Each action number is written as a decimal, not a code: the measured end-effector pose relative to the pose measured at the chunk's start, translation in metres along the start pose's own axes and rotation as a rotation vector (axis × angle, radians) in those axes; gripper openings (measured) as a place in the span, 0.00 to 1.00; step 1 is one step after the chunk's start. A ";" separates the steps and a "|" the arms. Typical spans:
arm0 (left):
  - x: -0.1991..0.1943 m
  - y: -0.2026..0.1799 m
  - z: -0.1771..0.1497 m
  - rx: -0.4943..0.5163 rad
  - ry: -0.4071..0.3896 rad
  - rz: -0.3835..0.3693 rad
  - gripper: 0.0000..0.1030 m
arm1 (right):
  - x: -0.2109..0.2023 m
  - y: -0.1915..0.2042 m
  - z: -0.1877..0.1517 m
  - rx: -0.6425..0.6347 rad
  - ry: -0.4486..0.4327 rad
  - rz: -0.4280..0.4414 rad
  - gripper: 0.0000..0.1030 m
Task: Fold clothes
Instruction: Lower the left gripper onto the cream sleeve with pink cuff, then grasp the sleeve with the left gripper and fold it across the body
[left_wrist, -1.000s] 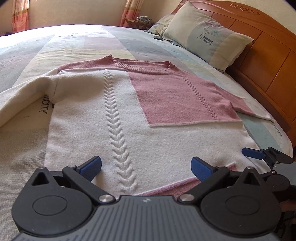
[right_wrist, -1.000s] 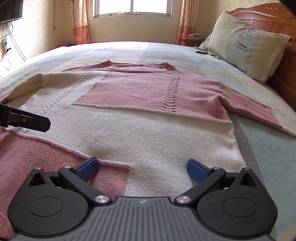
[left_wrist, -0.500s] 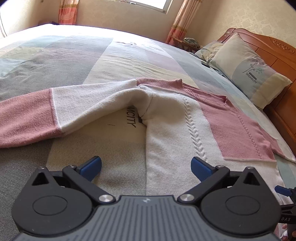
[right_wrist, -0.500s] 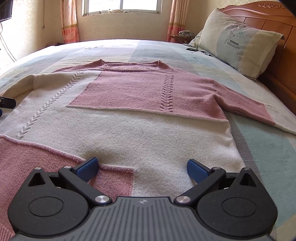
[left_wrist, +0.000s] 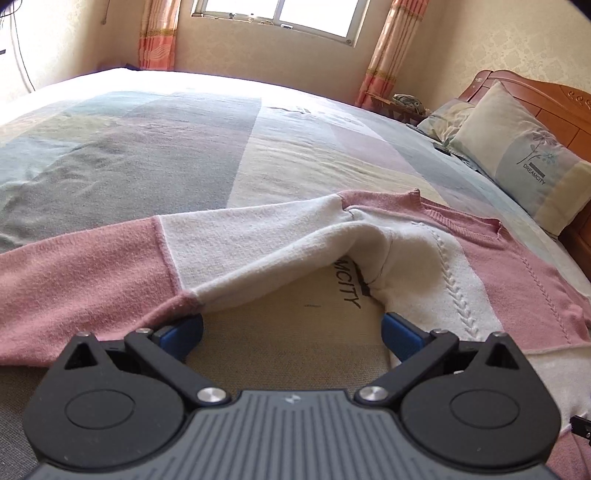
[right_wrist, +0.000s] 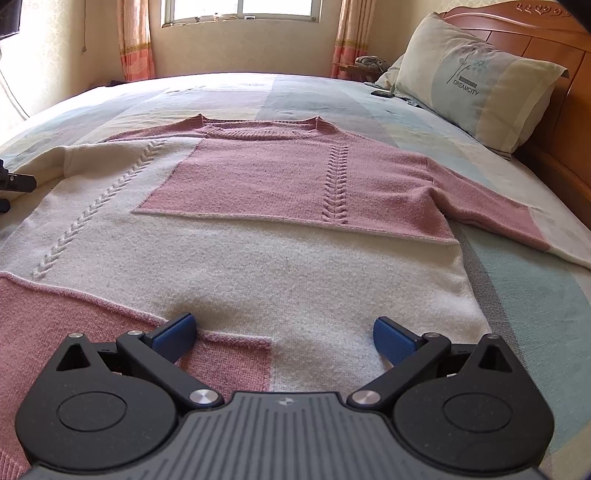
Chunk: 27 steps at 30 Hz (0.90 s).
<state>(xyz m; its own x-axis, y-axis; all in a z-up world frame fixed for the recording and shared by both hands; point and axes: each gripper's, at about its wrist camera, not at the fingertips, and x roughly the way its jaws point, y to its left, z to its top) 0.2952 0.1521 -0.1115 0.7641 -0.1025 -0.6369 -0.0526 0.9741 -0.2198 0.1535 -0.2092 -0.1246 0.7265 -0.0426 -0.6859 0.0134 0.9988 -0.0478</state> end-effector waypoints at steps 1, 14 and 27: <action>-0.002 0.003 0.000 0.003 0.003 0.012 0.99 | 0.000 0.000 0.000 0.000 0.002 0.001 1.00; 0.000 0.053 0.016 -0.049 -0.045 0.097 0.99 | 0.000 0.000 0.003 -0.006 0.024 0.004 1.00; -0.027 0.112 0.009 -0.281 -0.163 0.195 0.99 | 0.002 0.000 0.004 -0.004 0.026 0.008 1.00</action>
<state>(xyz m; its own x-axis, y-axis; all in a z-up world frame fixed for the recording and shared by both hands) 0.2744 0.2654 -0.1121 0.8136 0.1354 -0.5655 -0.3644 0.8766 -0.3143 0.1573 -0.2091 -0.1230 0.7081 -0.0352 -0.7052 0.0051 0.9990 -0.0448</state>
